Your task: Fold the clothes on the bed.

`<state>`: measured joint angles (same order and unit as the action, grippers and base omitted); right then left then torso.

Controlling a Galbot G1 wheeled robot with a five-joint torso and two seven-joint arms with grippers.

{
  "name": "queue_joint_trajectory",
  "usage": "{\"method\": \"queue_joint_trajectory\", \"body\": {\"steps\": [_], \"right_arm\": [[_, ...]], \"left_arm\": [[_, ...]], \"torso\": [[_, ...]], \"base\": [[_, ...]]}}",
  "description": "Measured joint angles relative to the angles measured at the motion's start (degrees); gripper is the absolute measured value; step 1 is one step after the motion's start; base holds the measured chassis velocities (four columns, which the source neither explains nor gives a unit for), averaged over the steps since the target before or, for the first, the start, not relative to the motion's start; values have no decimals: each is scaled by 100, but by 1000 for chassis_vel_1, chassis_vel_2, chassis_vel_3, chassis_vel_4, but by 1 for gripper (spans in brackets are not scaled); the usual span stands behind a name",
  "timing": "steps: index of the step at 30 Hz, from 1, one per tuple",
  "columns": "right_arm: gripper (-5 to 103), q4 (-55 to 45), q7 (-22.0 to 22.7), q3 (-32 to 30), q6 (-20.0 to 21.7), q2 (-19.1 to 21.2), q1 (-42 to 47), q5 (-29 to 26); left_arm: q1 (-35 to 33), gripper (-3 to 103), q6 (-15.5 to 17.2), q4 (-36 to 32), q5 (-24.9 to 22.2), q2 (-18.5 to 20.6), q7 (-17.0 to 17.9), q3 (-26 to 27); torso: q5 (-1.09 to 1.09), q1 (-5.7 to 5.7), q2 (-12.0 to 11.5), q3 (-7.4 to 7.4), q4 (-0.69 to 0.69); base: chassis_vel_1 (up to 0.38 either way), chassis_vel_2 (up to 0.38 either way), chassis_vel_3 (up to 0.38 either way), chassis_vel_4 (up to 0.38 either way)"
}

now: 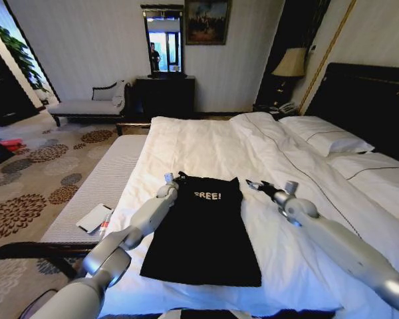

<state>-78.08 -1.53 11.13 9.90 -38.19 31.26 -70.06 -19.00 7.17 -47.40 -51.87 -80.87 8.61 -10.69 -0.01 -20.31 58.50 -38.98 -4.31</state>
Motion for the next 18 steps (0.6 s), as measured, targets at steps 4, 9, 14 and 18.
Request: {"method": "queue_joint_trajectory", "body": {"steps": [4,9,14,18], "right_arm": [[100,718,-175,785,-59,-363,-715,79],[100,1526,-281,1234,-120,-779,-1298,191],[100,2063,-405,1467,-173,-975,-1511,261],[100,2178,-497,1473,-198,-1014,-1429,284]], "left_arm": [[-87,4,12,-146,-2,91,106,1],[-104,3,28,-243,-66,196,146,-69],[-46,3,30,-237,-110,212,147,-135],[-36,3,30,-224,-121,188,157,-154]], "torso": [[0,0,0,0,0],[0,0,0,0,0],[0,-1,0,0,0],[1,1,0,1,-4]], "base": [[0,0,0,0],[0,0,0,0],[0,0,0,0],[0,0,0,0]]}}
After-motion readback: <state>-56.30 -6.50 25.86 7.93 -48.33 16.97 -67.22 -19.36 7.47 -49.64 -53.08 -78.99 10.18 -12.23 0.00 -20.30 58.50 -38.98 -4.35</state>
